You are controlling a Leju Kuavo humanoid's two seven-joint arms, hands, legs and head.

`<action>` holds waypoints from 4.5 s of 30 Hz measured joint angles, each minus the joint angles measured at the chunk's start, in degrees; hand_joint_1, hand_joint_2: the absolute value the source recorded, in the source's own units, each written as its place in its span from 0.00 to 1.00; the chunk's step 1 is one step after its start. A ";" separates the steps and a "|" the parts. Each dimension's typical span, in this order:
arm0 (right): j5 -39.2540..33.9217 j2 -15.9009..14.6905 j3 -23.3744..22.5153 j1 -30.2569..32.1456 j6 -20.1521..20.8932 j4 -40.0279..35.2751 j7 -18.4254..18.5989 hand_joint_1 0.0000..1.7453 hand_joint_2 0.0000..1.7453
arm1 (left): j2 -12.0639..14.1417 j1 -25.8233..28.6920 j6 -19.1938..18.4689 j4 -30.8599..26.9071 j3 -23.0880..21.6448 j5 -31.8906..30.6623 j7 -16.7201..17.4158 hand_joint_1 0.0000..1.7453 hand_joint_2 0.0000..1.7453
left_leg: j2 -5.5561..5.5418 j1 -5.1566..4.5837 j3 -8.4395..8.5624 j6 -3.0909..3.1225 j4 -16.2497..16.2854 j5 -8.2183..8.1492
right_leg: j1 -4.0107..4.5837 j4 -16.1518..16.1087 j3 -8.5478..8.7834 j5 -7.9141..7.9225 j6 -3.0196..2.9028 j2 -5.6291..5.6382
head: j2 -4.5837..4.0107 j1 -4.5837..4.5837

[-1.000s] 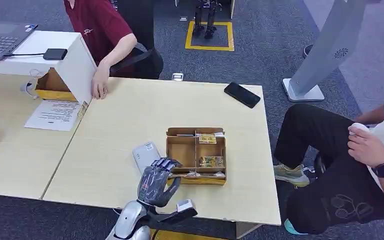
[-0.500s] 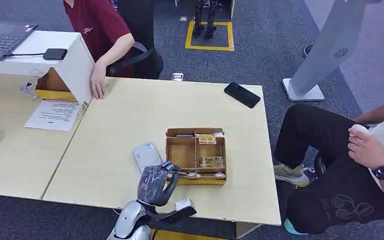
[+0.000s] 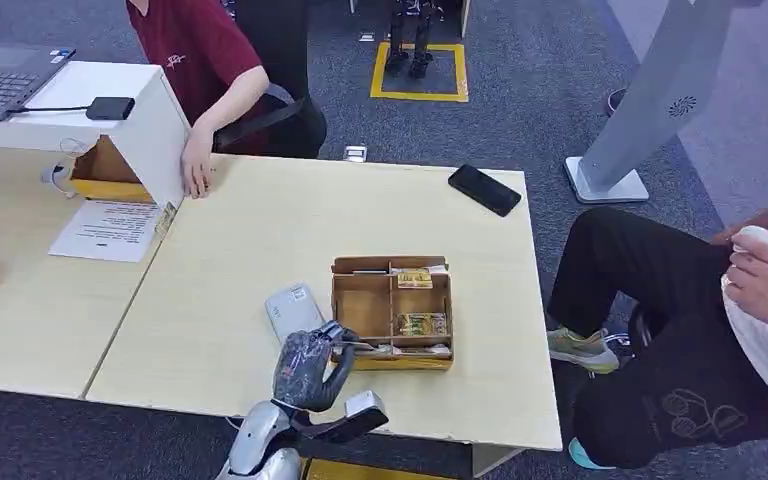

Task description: Pass the card to the sensor for recognition and then transmit it.

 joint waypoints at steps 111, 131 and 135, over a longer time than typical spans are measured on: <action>0.02 0.96 -2.40 -0.59 0.11 -0.07 0.22 0.00 0.00 | -1.73 -10.31 -0.26 9.88 -19.34 -9.84 15.52 0.00 1.00 | -0.02 -0.03 -0.02 0.07 0.01 -0.04 | -0.02 -0.03 0.00 -0.02 0.04 0.00 | 0.00 0.00; 0.00 0.96 -2.40 -0.61 0.11 -0.09 0.22 0.00 0.00 | -2.40 -10.24 -0.57 10.45 -19.08 -8.46 13.49 0.00 1.00 | -0.02 -0.03 -0.02 0.07 0.01 -0.04 | -0.02 -0.03 0.00 -0.02 0.04 0.00 | 0.00 0.00; 0.00 0.96 -2.42 -0.61 0.11 -0.09 0.22 0.00 0.00 | -2.40 -10.24 -0.55 10.45 -19.08 -8.42 13.49 0.00 1.00 | -0.02 -0.03 -0.02 0.07 0.01 -0.04 | -0.02 -0.03 0.00 -0.02 0.04 0.00 | 0.00 0.00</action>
